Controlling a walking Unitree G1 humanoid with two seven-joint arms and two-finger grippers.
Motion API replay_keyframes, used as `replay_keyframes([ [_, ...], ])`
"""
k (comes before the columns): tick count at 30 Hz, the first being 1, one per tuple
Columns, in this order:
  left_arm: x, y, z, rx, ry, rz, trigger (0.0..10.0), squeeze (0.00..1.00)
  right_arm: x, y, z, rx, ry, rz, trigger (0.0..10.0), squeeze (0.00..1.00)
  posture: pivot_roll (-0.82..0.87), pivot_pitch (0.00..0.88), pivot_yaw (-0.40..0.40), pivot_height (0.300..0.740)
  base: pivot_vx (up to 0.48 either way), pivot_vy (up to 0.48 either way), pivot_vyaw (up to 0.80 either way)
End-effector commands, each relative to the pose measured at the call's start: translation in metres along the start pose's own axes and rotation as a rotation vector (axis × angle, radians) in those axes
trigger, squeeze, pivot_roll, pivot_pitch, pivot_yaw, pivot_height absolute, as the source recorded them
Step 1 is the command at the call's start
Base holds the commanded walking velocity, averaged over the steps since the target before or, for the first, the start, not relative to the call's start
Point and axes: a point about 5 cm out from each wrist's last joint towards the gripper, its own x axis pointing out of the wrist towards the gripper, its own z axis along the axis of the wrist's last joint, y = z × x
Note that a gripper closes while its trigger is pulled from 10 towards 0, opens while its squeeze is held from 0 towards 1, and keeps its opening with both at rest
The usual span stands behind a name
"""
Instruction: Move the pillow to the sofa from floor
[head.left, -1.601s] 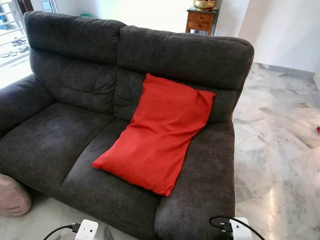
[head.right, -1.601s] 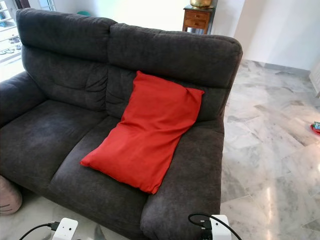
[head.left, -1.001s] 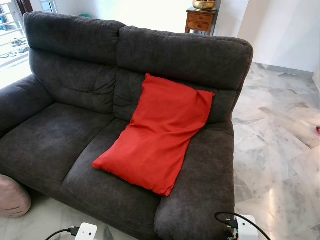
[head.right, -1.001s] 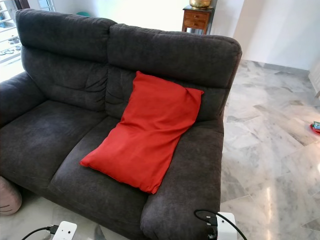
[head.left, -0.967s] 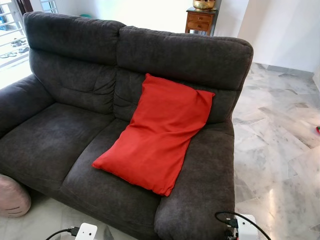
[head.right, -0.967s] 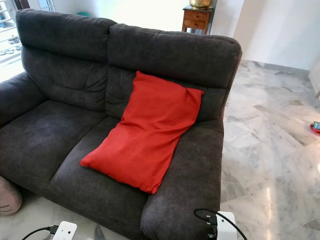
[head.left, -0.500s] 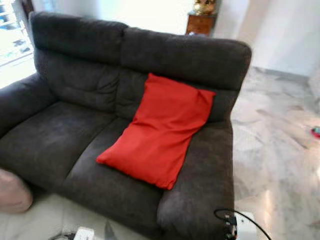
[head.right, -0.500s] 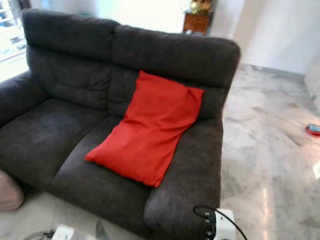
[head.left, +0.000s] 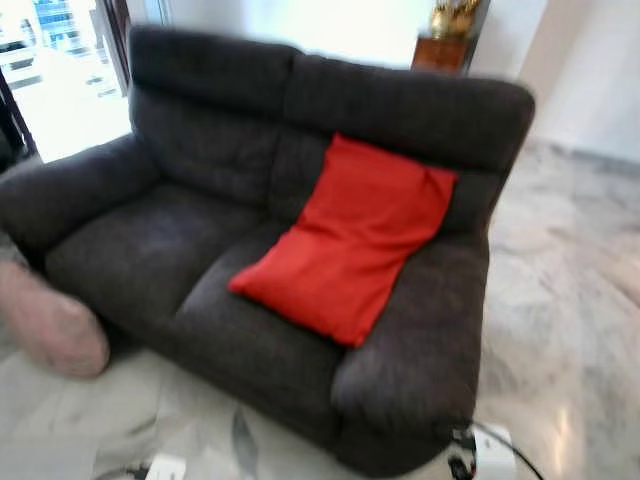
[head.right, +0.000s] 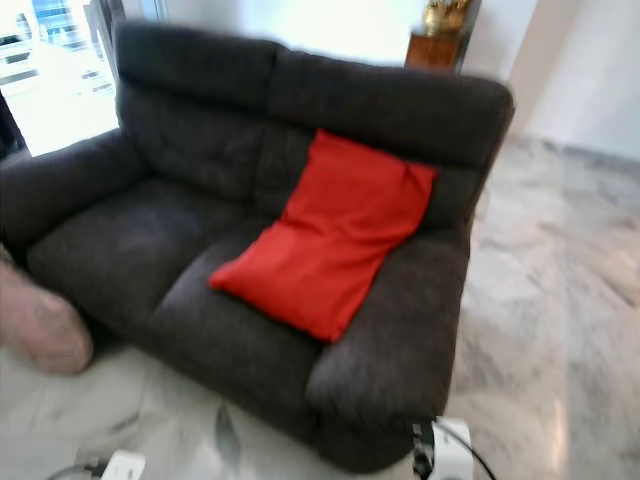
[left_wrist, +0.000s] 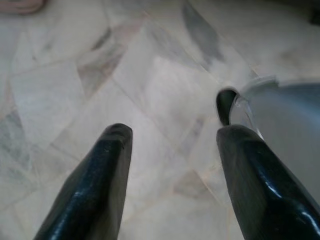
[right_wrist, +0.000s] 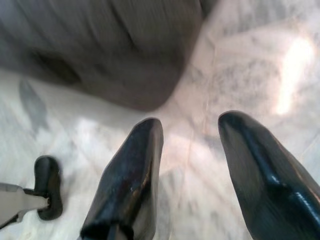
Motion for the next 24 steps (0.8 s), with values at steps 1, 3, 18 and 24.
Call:
replay_keyframes([
  [1, 0.000, 0.004, 0.000, 0.015, 0.004, 0.007, 10.0, 0.00, 0.000, 0.001, 0.001, 0.010, -0.003, 0.001, 10.0, 0.00, 0.02, 0.001, -0.046, 0.740, -0.266, 0.000, 0.00],
  [3, 0.000, 0.004, 0.000, 0.015, 0.004, 0.007, 10.0, 0.00, 0.000, 0.001, 0.001, 0.010, -0.003, 0.001, 10.0, 0.00, 0.02, 0.001, -0.046, 0.740, -0.266, 0.000, 0.00],
  [18, 0.003, -0.004, 0.009, 0.064, 0.005, -0.046, 10.0, 0.00, -0.012, -0.011, -0.040, 0.030, 0.152, -0.081, 10.0, 0.00, -0.04, 0.000, 0.022, 0.740, -0.018, 0.000, 0.00],
  [24, 0.009, -0.004, 0.061, 0.052, -0.190, -0.032, 10.0, 0.00, -0.012, -0.003, -0.043, 0.049, 0.153, -0.070, 10.0, 0.00, -0.04, 0.000, 0.011, 0.740, 0.000, 0.000, 0.00],
])
